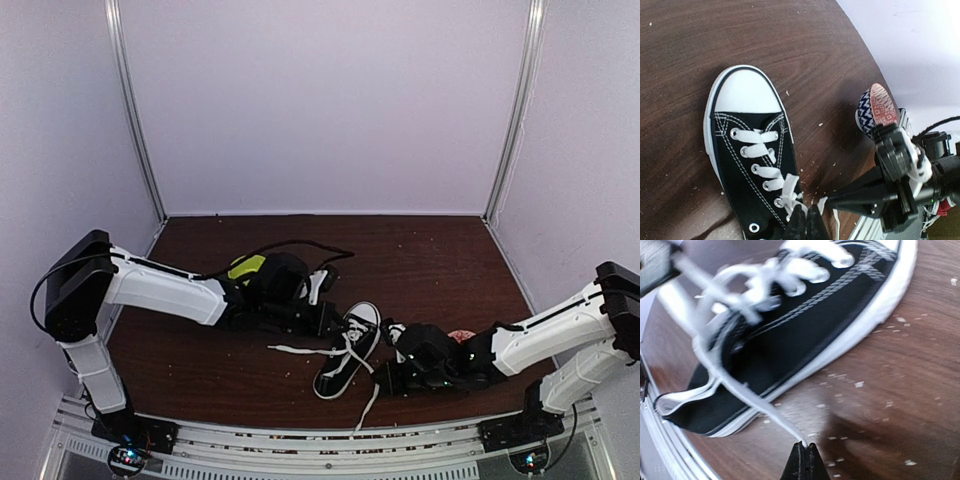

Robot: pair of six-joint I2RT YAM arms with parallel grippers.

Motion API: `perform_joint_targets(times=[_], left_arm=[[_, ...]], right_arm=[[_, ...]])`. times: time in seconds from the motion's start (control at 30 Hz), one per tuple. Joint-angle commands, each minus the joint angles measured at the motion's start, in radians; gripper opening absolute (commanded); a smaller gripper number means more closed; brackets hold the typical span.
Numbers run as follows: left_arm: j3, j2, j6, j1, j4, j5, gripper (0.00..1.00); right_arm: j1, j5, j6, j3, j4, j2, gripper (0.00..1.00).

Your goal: Tie the shoes

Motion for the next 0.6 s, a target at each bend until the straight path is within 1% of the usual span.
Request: perform_joint_targets(times=[0.0, 0.17, 0.33, 0.47, 0.57], left_arm=[[-0.045, -0.049, 0.056, -0.004, 0.077, 0.041, 0.0], [-0.09, -0.069, 0.094, -0.006, 0.068, 0.079, 0.0], [-0.111, -0.084, 0.123, -0.013, 0.051, 0.105, 0.0], [-0.111, -0.082, 0.144, -0.031, 0.032, 0.136, 0.04], [-0.111, -0.084, 0.163, -0.051, 0.017, 0.161, 0.1]], right_arm=[[-0.064, 0.012, -0.025, -0.01, 0.002, -0.044, 0.0], [-0.113, 0.006, -0.072, 0.049, -0.027, -0.062, 0.0], [-0.12, -0.023, -0.106, 0.113, -0.033, -0.008, 0.0], [-0.121, -0.065, -0.099, 0.122, 0.009, 0.041, 0.0], [-0.121, -0.072, -0.092, 0.121, 0.026, 0.055, 0.0]])
